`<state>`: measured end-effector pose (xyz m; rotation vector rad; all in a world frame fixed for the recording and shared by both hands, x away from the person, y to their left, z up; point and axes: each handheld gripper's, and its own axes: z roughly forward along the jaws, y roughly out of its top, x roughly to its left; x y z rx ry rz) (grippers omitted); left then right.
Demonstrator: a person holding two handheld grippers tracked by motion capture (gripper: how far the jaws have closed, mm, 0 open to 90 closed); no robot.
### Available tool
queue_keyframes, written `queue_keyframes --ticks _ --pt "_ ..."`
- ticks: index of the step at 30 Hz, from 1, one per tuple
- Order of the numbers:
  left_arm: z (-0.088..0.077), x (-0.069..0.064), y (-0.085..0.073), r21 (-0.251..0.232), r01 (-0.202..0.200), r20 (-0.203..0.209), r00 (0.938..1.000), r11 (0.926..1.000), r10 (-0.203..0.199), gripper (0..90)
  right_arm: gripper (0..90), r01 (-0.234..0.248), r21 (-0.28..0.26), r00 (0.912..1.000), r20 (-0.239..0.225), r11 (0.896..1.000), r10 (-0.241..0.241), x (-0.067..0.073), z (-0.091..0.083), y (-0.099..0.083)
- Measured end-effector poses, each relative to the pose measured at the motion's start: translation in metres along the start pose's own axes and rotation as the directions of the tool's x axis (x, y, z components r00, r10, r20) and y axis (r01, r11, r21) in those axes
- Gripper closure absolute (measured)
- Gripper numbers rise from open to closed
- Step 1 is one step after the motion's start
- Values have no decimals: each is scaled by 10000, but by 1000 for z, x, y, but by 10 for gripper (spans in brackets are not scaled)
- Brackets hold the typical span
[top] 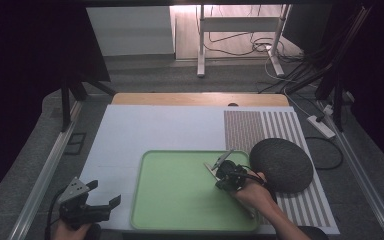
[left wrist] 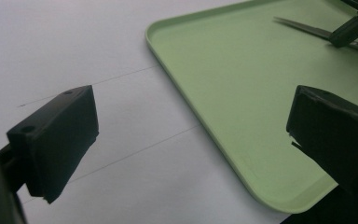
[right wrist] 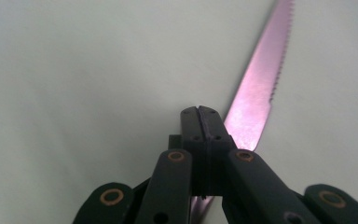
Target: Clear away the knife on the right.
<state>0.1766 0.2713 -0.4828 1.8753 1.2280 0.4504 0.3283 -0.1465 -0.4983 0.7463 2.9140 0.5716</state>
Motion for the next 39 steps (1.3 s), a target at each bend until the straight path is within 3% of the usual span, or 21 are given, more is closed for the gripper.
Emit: queue_keyframes --ticks 12,27,33,35,39 --pt "0 0 0 8 -7 -9 10000 10000 7 29 900 -924 -47 9956 153 9957 925 -17 -16 -34" --pt "0 -1 0 16 -28 10 10000 10000 28 29 898 -1475 -143 9887 246 9890 1478 -26 -25 -52" --pt "1 0 0 41 -35 54 10000 10000 34 30 898 -1945 -161 9808 -145 9808 1943 -31 -25 -52" --pt "1 0 1 72 -61 79 10000 10000 60 31 884 -2149 -388 9761 -430 9759 2132 -34 -26 -53" --pt "1 0 1 73 -55 106 9999 10000 54 31 824 -2159 -610 9760 -414 9745 2137 -33 -28 -52"
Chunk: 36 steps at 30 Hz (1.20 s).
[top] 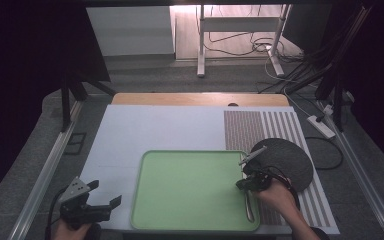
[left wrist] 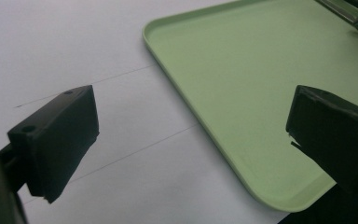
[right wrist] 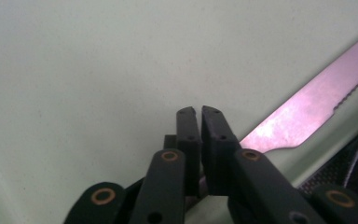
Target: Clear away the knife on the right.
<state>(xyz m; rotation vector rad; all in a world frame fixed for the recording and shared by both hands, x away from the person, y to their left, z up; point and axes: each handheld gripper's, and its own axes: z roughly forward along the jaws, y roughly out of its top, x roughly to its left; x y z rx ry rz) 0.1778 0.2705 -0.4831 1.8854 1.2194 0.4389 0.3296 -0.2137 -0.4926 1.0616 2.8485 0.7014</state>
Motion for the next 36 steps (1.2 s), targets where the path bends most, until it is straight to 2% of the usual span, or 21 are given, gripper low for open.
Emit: queue_keyframes --ticks 2,4,5,13,17,24,25,27,36 --pt "0 0 0 -6 7 12 10000 10000 -7 31 739 43 -259 9999 129 9997 -40 2 -2 2" --pt "0 0 0 -3 14 22 10000 10000 -13 31 720 54 -289 9998 171 9996 -49 3 -3 2" --pt "0 1 0 -3 22 30 10000 10000 -22 31 662 259 -489 9989 397 9985 -239 5 -4 4" --pt "0 1 0 -25 29 40 10000 10000 -29 31 524 330 -936 9978 605 9951 -274 8 -9 5" --pt "0 1 0 -31 46 54 10000 10000 -46 30 420 336 -1202 9972 705 9922 -252 10 -14 5" --pt "0 1 0 -52 97 102 9999 9999 -97 30 335 -112 -1490 9981 588 9888 201 7 -19 4" --pt "0 2 0 -48 97 105 9999 9999 -96 30 301 -176 -1603 9977 614 9869 278 7 -22 4" --pt "0 2 0 -47 96 107 9999 9999 -95 30 274 -170 -1647 9968 738 9862 295 7 -24 3" --pt "0 2 0 -60 167 152 9997 9998 -166 30 191 -35 -1662 9971 743 9861 161 7 -26 1"
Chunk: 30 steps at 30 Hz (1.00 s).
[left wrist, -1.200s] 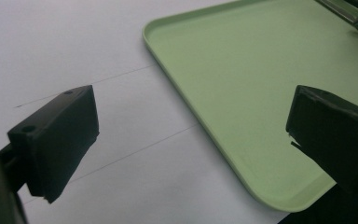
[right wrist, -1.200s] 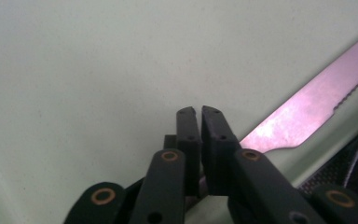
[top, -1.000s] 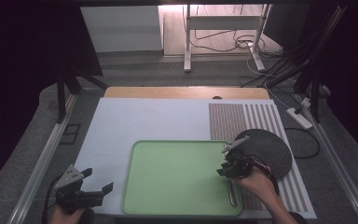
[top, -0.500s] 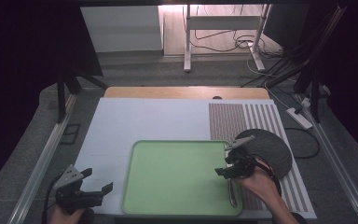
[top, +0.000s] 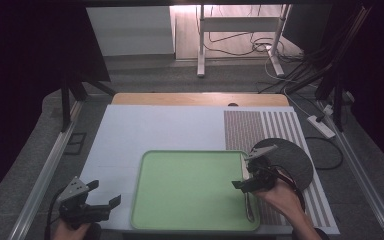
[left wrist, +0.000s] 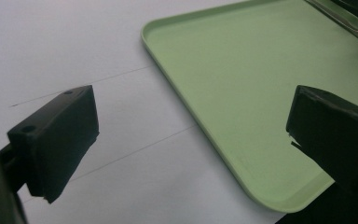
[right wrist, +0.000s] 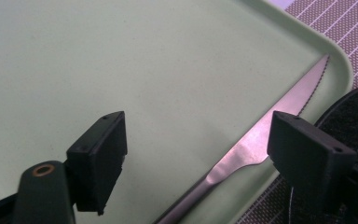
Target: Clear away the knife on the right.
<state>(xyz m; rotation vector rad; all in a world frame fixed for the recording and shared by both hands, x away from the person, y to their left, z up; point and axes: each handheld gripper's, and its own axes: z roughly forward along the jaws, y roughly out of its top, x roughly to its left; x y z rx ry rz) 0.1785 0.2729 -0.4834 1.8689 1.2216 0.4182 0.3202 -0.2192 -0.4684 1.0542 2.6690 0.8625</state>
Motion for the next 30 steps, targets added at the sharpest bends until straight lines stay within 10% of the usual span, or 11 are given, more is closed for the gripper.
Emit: queue_keyframes --ticks 14,30 --pt "0 1 0 -6 37 32 10000 10000 -37 30 8 61 -601 10000 56 9982 -57 0 -9 -14" --pt "0 0 0 18 -18 1 10000 10000 18 30 0 -267 -1034 9991 292 9943 299 0 -17 -30"
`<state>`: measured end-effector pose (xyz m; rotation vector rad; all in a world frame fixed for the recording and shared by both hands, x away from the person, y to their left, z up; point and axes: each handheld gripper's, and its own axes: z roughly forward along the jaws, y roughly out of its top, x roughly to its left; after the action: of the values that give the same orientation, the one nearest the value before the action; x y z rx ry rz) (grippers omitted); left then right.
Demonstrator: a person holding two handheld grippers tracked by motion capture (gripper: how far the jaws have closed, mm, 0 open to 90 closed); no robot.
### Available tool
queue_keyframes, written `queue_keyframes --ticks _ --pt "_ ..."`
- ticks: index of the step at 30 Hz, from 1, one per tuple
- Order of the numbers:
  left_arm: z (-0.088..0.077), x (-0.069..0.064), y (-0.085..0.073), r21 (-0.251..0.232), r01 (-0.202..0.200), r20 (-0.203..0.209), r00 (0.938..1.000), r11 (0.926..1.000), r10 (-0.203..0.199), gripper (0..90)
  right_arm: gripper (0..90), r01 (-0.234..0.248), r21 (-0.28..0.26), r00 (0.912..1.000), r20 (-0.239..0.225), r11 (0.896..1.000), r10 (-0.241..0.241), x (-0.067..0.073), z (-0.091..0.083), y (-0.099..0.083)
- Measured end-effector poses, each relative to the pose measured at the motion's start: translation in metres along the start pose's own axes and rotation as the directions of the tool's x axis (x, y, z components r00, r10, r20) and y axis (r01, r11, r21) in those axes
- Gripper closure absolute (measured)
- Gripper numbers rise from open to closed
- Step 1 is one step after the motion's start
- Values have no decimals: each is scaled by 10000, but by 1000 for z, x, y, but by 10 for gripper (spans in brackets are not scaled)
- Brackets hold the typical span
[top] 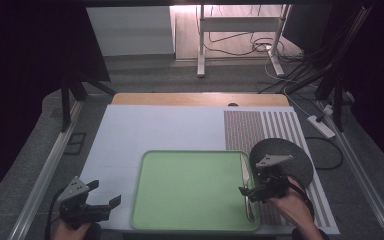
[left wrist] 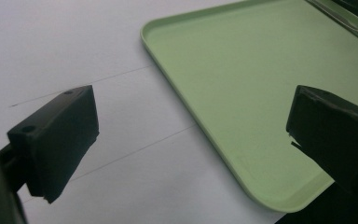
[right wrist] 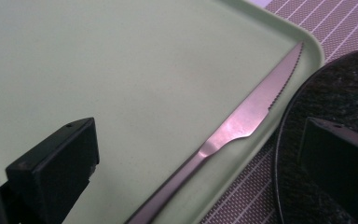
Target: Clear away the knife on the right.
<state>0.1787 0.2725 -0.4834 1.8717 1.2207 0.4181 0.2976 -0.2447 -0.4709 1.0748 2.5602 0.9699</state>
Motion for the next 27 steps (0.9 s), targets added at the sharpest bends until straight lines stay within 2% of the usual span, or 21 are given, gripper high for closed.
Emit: queue_keyframes --ticks 13,19,27 --pt "0 0 0 10 -8 -14 10000 10000 8 30 0 -158 42 9998 132 9999 158 1 -10 -12" --pt "0 0 0 0 1 -14 10000 10000 -1 30 0 -352 -225 9990 282 9991 358 1 -17 -21" --pt "0 0 0 23 4 -24 10000 10000 -4 29 0 -860 -636 9950 447 9943 890 -1 -29 -34"
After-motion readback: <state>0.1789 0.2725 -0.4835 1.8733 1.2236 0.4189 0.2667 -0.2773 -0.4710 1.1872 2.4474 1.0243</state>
